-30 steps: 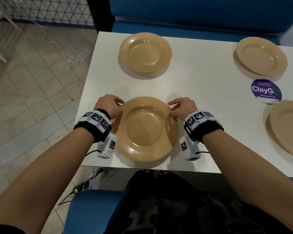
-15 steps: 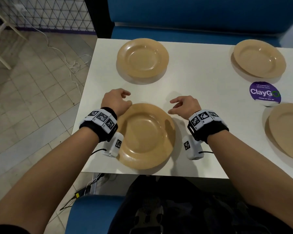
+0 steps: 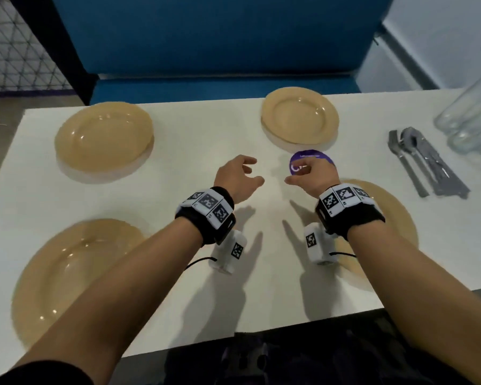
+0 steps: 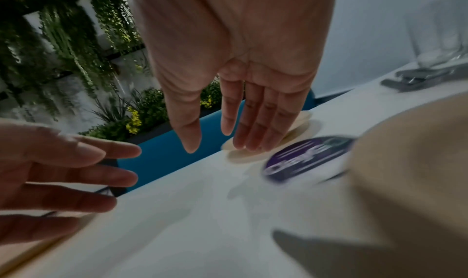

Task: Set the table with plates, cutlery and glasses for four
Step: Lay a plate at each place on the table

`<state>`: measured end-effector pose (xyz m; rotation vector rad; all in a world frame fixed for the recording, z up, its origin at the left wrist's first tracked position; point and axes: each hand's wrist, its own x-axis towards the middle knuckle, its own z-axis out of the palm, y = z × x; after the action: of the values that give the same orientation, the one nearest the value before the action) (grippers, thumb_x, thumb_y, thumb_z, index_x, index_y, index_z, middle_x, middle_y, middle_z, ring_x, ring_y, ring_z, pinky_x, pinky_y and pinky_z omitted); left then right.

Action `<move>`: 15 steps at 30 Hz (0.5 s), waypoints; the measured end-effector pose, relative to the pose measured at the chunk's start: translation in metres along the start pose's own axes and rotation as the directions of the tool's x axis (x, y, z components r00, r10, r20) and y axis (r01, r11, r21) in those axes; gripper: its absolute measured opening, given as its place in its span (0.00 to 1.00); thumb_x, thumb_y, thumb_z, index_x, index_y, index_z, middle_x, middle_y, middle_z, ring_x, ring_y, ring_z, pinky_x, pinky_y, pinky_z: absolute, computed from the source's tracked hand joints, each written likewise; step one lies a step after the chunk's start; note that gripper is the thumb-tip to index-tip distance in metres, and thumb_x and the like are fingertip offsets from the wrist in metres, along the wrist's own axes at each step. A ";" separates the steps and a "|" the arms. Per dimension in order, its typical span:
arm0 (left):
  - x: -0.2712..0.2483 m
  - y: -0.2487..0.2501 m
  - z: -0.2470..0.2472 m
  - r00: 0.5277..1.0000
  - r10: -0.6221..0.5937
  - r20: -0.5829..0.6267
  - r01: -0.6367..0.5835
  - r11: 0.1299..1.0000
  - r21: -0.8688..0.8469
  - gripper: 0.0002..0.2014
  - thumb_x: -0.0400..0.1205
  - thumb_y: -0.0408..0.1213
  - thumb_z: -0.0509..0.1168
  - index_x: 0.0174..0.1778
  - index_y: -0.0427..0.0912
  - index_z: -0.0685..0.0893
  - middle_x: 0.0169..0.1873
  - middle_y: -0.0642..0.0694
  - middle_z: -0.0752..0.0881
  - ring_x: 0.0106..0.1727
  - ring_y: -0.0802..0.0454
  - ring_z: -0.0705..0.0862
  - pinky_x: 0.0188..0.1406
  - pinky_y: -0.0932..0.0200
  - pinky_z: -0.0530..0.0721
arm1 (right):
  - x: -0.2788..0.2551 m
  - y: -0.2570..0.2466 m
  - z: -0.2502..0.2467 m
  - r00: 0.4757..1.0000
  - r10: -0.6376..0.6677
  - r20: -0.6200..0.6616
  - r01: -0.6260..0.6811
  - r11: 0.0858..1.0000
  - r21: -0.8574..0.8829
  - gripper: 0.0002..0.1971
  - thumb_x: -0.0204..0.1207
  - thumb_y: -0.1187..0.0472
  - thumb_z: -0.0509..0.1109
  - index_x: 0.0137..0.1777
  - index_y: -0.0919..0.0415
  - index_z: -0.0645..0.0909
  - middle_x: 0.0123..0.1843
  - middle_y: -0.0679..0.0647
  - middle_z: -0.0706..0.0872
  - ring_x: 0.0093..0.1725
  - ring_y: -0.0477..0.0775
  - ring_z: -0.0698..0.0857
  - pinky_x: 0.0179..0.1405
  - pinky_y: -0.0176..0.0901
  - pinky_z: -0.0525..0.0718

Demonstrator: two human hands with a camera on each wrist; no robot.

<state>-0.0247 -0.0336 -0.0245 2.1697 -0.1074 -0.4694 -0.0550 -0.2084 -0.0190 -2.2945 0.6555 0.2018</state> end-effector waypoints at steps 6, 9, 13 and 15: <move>0.000 0.050 0.111 0.993 -0.095 0.067 0.092 0.995 0.041 0.26 0.76 0.41 0.70 0.71 0.48 0.75 0.63 0.46 0.83 0.63 0.50 0.81 0.60 0.59 0.78 | 0.033 0.099 -0.090 1.000 0.021 -0.010 -0.022 0.992 -0.121 0.22 0.70 0.56 0.76 0.65 0.54 0.82 0.59 0.55 0.87 0.60 0.54 0.85 0.59 0.37 0.77; -0.004 0.059 0.140 0.989 -0.140 0.054 0.135 0.987 0.084 0.26 0.77 0.40 0.70 0.72 0.47 0.74 0.65 0.45 0.82 0.65 0.48 0.80 0.63 0.59 0.74 | 0.044 0.130 -0.113 1.000 0.012 -0.008 -0.013 0.982 -0.190 0.22 0.72 0.57 0.74 0.68 0.55 0.80 0.65 0.56 0.85 0.65 0.55 0.82 0.65 0.39 0.76; -0.005 0.058 0.155 0.981 -0.195 -0.002 0.193 0.974 0.122 0.24 0.80 0.38 0.66 0.73 0.47 0.74 0.65 0.45 0.82 0.66 0.48 0.80 0.65 0.58 0.75 | 0.053 0.158 -0.120 0.999 -0.010 0.032 0.018 0.964 -0.267 0.23 0.75 0.63 0.70 0.71 0.56 0.76 0.66 0.60 0.82 0.66 0.59 0.81 0.64 0.44 0.77; -0.006 0.055 0.158 0.974 -0.224 -0.024 0.226 0.968 0.109 0.22 0.80 0.36 0.65 0.72 0.47 0.76 0.61 0.46 0.85 0.61 0.49 0.82 0.62 0.59 0.77 | 0.054 0.166 -0.119 0.999 -0.018 0.046 0.031 0.958 -0.284 0.23 0.76 0.66 0.68 0.72 0.57 0.76 0.66 0.61 0.82 0.65 0.60 0.81 0.64 0.46 0.79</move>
<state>-0.0833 -0.1852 -0.0640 2.3052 0.1241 -0.5914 -0.0989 -0.4123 -0.0521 -2.5645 0.6080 0.3532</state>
